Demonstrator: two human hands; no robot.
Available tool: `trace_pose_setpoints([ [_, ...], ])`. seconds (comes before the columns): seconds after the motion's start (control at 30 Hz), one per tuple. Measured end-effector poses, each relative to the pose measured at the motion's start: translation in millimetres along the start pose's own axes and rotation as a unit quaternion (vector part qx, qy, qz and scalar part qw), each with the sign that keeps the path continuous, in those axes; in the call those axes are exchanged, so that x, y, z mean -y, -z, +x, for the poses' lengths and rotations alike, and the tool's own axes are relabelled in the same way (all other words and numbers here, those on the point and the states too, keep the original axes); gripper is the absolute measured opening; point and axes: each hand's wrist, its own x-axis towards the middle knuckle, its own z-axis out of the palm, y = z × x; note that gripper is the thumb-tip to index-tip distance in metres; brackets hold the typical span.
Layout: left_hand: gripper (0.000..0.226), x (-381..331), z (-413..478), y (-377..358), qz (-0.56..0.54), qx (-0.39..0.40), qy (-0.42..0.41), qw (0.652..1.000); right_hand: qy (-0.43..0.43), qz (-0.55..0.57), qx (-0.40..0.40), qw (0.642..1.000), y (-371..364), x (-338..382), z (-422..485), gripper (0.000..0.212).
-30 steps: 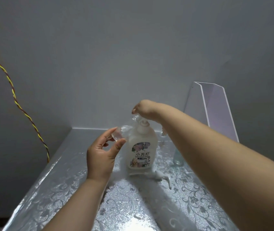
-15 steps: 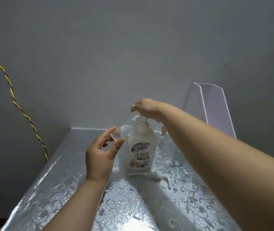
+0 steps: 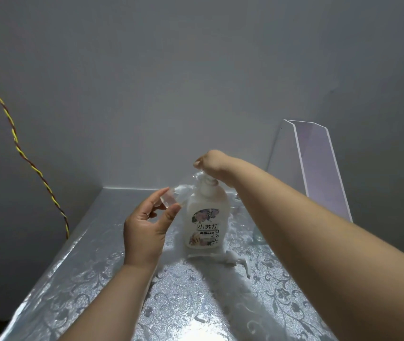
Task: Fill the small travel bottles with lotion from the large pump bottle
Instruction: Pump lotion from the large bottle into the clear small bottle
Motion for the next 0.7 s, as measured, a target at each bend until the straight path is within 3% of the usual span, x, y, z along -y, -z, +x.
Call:
trace_pose_setpoints([
  [0.23, 0.040, -1, 3, 0, 0.009, -0.009, -0.016, 1.000, 0.019, -0.005, 0.007, 1.000, 15, 4, -8, 0.045],
  [0.37, 0.046, -1, 2, 0, 0.007, -0.011, -0.018, 1.000, 0.010, -0.041, 0.009, 0.999, 12, 8, -6, 0.038],
  [0.57, 0.033, -4, 0, 0, 0.026, -0.017, -0.011, 0.999, -0.007, -0.050, 0.003, 0.999, -3, 1, 7, 0.036],
  [0.7, 0.036, -4, -1, 0, 0.024, -0.016, -0.017, 0.999, 0.007, -0.060, 0.012, 0.998, -1, 1, 3, 0.036],
])
